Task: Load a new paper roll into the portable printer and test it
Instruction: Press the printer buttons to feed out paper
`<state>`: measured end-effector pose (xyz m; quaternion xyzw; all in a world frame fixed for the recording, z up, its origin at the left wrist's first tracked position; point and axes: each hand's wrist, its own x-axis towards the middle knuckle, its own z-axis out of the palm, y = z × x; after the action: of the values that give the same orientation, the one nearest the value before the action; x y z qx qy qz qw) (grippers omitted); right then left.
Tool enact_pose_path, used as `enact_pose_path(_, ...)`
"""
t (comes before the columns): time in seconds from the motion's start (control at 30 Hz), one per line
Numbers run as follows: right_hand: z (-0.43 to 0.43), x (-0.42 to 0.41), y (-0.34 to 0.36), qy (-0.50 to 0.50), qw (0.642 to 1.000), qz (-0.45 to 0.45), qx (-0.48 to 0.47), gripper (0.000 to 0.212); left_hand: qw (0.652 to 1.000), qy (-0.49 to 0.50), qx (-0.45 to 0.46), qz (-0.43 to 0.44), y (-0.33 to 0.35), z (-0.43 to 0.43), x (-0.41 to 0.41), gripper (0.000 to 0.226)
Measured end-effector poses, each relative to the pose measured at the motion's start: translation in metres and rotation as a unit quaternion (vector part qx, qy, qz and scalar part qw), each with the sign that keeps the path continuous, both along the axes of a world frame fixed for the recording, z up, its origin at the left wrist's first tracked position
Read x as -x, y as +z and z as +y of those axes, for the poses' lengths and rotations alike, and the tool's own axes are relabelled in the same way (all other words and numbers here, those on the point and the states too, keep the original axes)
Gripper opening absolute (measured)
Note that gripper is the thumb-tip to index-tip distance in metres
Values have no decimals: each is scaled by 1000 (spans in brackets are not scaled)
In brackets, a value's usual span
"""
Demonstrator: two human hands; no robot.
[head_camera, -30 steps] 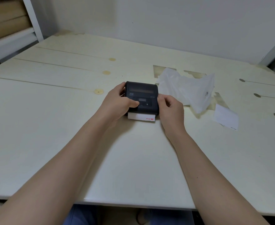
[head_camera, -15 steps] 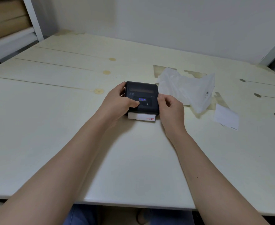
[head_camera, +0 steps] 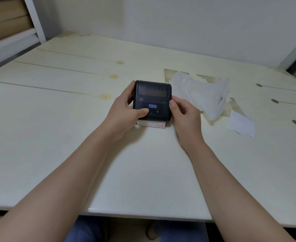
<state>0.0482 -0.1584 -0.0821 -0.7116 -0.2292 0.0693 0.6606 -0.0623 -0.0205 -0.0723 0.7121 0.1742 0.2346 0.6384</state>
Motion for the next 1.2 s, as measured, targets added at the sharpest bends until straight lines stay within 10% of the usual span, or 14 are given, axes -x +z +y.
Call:
enact_pose_path(0.4, -2, 8, 16, 151, 968, 121, -161, 39, 998, -2, -33, -62, 11, 1, 5, 90)
enact_pose_path(1.2, 3, 3, 4, 150, 979, 60, -124, 56, 994, -13, 55, -92, 10, -2, -6, 58)
